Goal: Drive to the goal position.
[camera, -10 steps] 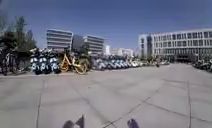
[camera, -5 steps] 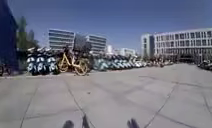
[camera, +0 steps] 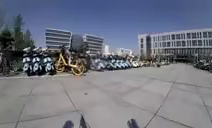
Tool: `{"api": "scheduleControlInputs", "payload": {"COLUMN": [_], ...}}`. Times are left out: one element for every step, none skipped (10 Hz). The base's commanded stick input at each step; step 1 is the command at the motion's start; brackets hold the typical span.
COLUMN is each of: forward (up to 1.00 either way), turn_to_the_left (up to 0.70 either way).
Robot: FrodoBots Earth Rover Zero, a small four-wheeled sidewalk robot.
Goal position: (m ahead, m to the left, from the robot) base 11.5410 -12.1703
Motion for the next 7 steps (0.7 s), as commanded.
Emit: {"api": "scheduleControlInputs", "payload": {"forward": [0.00,0.00,0.00,0.00,0.00,0.00,0.00], "turn_to_the_left": [0.00,0.00,0.00,0.00,0.00,-0.05,-0.15]}}
